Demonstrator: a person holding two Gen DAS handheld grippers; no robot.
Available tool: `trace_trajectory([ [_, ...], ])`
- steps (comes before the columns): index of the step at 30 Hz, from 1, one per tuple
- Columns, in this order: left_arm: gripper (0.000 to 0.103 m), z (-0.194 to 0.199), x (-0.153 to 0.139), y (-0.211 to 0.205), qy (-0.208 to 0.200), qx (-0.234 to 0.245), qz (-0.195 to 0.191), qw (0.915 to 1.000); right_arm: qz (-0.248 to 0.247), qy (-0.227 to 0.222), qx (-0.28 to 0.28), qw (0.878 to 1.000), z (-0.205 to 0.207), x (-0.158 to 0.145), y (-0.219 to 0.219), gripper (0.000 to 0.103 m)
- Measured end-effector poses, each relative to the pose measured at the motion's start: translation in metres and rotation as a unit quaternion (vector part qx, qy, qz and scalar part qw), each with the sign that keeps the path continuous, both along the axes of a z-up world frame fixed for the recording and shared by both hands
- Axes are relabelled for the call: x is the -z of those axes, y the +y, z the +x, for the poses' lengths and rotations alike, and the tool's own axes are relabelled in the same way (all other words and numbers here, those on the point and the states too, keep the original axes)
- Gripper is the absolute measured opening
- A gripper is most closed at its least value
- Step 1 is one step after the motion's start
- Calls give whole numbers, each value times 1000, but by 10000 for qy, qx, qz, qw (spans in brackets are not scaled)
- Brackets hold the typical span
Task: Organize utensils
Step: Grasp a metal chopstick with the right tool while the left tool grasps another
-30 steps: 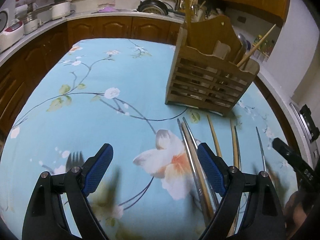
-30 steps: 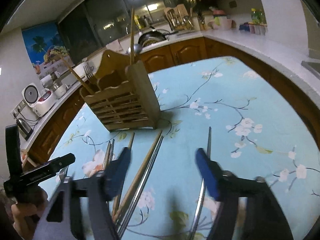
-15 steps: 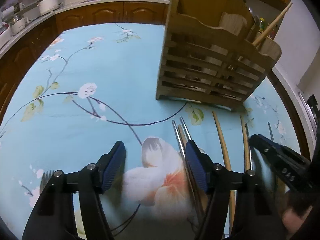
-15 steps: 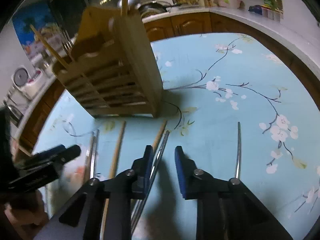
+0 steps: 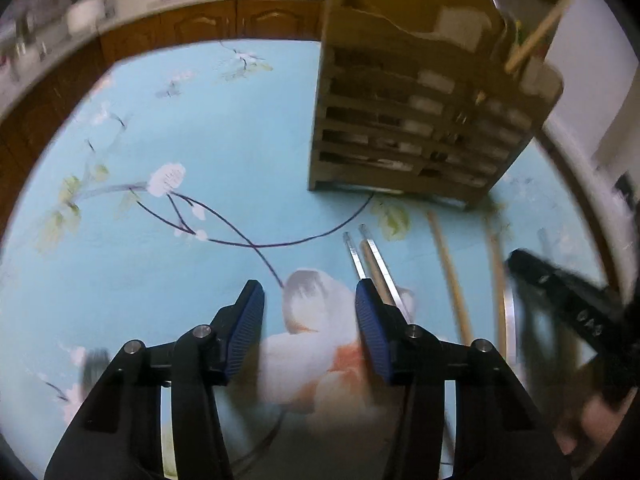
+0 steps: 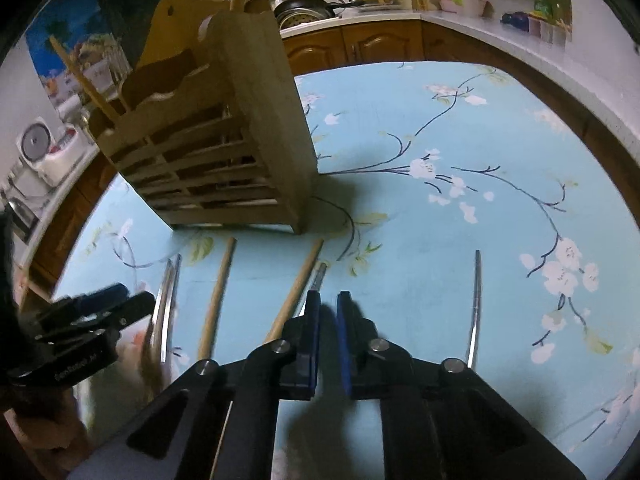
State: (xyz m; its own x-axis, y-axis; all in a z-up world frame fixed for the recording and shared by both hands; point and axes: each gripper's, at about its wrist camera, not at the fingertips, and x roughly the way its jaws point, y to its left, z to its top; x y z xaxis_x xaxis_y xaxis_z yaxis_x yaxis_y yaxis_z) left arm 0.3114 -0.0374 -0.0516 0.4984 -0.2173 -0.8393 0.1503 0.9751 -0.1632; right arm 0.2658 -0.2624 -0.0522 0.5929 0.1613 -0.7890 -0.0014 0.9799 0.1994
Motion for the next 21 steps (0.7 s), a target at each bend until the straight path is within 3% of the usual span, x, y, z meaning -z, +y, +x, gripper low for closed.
trace_trajectory([
  [5, 47, 7, -1, -5, 49, 28, -99, 9999, 222, -45, -16, 9997, 0, -3, 1, 13],
  [8, 47, 7, 4, -20, -72, 149, 335, 9993, -43, 38, -78, 10000, 2, 2, 11, 12],
  [14, 46, -2, 8, -30, -231, 378, 762, 9961, -395, -49, -260, 9989, -3, 2, 15, 7],
  [21, 46, 4, 6, -31, -245, 391, 826, 9955, -286, -8, -214, 9994, 5, 2, 15, 7],
])
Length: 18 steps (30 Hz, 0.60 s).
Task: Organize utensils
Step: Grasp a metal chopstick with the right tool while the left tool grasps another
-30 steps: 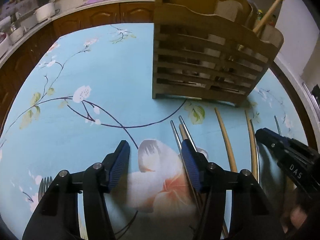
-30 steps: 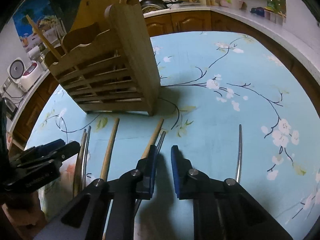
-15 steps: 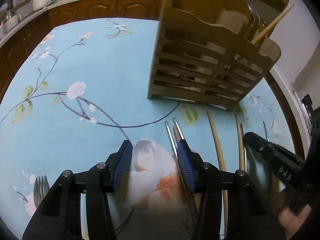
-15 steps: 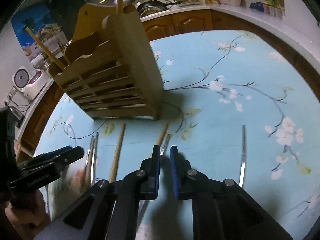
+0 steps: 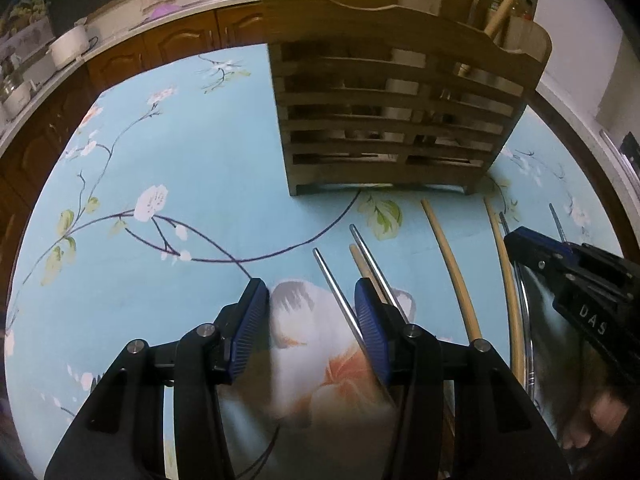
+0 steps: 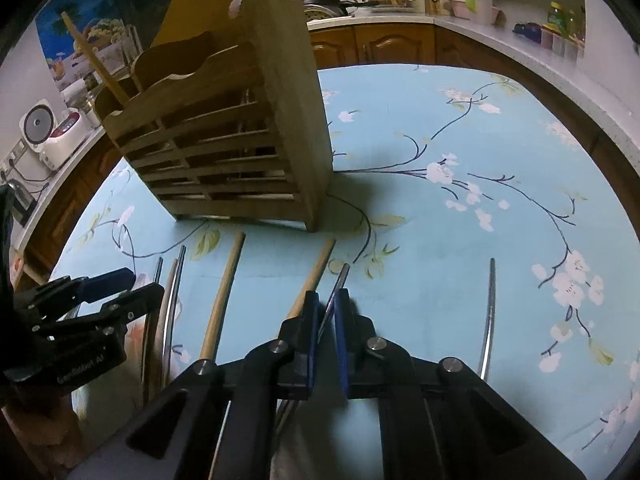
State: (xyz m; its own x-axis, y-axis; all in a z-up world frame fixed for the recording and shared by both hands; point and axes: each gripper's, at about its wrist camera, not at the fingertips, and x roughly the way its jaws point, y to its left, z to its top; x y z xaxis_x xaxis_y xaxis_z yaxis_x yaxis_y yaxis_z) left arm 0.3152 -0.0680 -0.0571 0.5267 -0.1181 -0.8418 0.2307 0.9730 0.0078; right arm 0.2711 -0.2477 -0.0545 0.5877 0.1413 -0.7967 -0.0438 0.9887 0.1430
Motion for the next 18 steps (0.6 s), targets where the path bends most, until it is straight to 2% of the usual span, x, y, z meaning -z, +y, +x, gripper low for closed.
trace_trajectory([
  [2, 39, -3, 0, -4, -77, 90, 10, 9999, 73, -22, -4, 10000, 3, 1, -2, 7],
  [5, 12, -7, -2, -9, -132, 278, -38, 9995, 34, -71, -37, 10000, 3, 1, 0, 8],
  [6, 9, -7, -2, -10, -140, 303, 12, 9994, 54, -73, -22, 10000, 1, 1, -1, 7],
  [9, 4, -7, -5, -4, -122, 302, -119, 9994, 402, -14, 30, 9992, 0, 1, -7, 4],
  [12, 3, -12, -13, 11, -47, 261, -521, 9983, 678, -86, 50, 9977, -10, -6, -12, 4],
  [18, 3, -41, -50, 27, -380, 381, -916, 9943, 939, -491, -35, 9944, -36, -43, -17, 4],
])
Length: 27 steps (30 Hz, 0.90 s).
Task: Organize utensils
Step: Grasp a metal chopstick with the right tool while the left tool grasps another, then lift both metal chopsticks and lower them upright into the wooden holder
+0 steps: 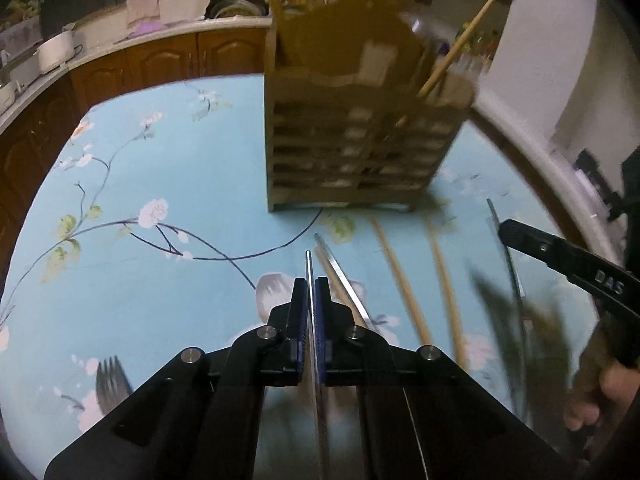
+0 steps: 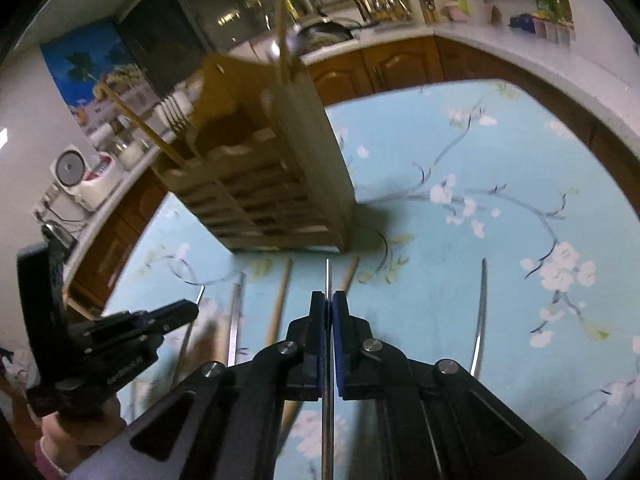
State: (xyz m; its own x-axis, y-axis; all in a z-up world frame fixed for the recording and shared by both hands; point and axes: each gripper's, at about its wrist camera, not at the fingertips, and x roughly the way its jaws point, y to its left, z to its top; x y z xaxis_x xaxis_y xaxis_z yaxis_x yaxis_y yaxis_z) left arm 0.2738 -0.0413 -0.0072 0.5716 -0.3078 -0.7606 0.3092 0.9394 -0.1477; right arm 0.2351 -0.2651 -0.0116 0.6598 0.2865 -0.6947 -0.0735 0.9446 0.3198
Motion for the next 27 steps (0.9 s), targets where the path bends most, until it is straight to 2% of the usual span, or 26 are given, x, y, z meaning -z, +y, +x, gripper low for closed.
trace_trajectory([
  [8, 2, -42, -63, 22, -601, 52, -552, 9967, 59, -608, -85, 9981, -32, -52, 2, 4],
  [18, 0, -69, -117, 38, -1201, 62, -832, 9892, 98, -1216, -175, 9924, -57, -101, 8, 0],
  [22, 0, -69, -120, 41, -1252, 43, -822, 9887, -61, -1368, -175, 9904, -63, -112, 11, 0],
  [27, 0, -62, -105, 44, -1050, -48, -754, 9916, -98, -1190, -2, 9929, -55, -99, 4, 1],
])
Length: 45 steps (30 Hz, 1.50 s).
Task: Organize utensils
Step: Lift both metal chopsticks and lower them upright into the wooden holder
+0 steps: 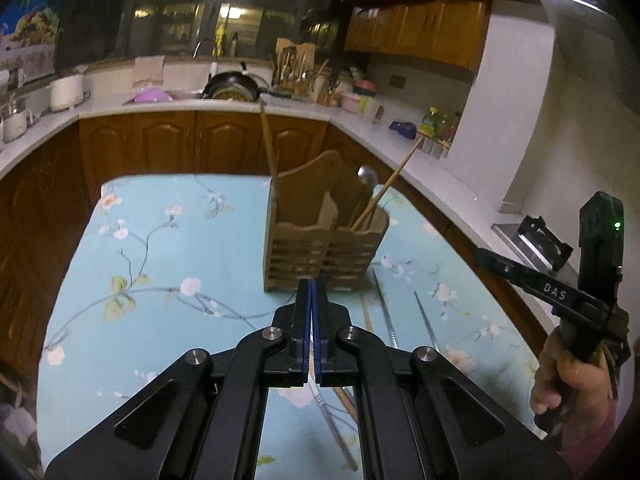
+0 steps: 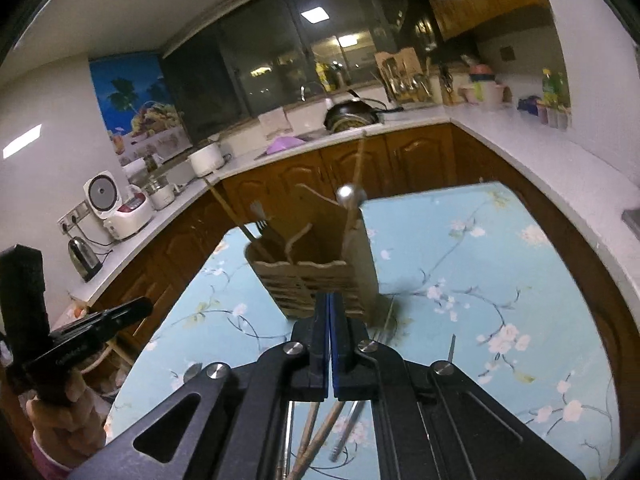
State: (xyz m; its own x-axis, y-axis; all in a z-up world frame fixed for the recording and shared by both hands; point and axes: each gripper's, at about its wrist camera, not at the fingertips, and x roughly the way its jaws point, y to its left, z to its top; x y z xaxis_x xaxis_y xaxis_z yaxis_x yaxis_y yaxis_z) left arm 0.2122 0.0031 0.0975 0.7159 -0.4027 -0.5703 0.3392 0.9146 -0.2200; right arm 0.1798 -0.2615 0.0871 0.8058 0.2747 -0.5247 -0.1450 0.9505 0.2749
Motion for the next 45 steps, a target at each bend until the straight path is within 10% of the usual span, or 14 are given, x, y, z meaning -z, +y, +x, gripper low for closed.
trace_trajectory([
  [19, 12, 71, 128, -35, 1892, -117, 148, 9818, -221, 1415, 426, 9888, 76, 118, -22, 33],
  [35, 11, 94, 144, -65, 1729, -143, 1000, 9797, -1182, 1624, 656, 9774, 134, 140, -7, 32],
  [38, 6, 93, 145, -67, 1583, -91, 1115, 9810, -1413, 1600, 679, 9746, 137, 141, -4, 7],
  [45, 4, 83, 135, -51, 1496, -114, 773, 9856, -741, 1512, 503, 9844, 118, 132, -13, 4],
])
